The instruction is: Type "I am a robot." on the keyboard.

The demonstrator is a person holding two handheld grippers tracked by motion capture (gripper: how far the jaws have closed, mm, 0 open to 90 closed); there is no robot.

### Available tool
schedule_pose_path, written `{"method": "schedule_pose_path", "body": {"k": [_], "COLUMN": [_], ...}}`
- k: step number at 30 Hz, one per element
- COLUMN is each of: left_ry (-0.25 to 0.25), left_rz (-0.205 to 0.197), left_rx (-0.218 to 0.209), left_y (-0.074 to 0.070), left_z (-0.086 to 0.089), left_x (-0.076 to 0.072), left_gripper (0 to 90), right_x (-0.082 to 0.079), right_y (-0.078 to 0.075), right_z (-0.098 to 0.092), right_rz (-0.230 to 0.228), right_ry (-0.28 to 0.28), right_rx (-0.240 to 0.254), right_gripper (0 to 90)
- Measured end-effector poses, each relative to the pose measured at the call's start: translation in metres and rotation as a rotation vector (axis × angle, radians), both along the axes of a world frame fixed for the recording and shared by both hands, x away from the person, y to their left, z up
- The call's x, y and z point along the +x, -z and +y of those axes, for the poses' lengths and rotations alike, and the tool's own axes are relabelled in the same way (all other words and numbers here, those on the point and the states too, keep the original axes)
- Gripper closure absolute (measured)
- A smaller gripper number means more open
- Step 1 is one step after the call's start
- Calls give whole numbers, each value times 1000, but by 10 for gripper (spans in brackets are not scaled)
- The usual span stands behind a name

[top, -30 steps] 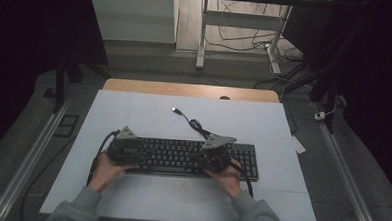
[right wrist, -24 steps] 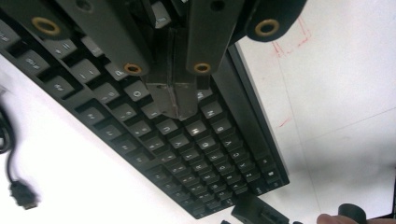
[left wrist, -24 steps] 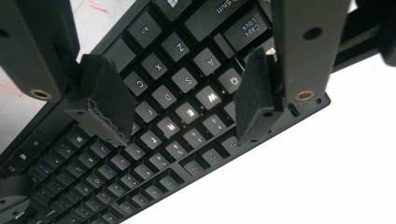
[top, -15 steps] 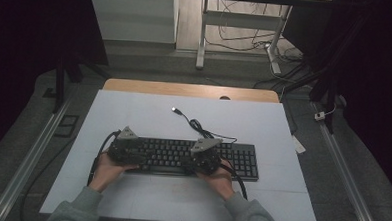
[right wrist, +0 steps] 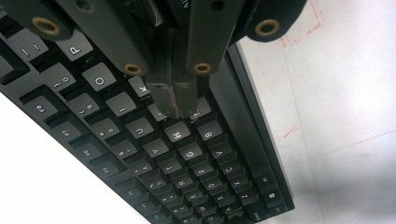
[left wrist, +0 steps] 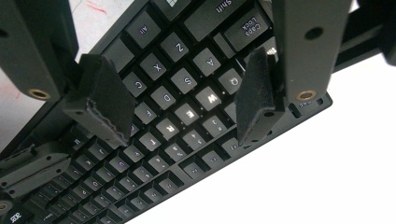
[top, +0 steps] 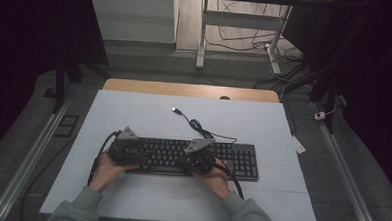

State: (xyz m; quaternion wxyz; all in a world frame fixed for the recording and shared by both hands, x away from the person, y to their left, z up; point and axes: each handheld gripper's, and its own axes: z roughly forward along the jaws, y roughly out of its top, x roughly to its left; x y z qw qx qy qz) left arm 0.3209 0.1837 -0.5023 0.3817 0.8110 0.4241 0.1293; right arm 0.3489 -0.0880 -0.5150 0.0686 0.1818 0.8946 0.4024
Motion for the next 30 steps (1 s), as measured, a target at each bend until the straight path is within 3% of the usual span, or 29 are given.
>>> {"method": "schedule_pose_path", "body": {"k": [17,30], "left_ry": [0,-10], "left_rz": [-3,-14], "left_rx": [5,-2], "left_y": [0,-2], "left_z": [-1,2], "left_x": [-1,-2], "left_gripper": [366,367], "right_x": [1,3], "right_y": [4,-15], "right_z": [6,-19], "right_rz": [-3,-34], "right_ry": [6,61], "right_rx": [-21,69], "right_gripper": [899,898]}}
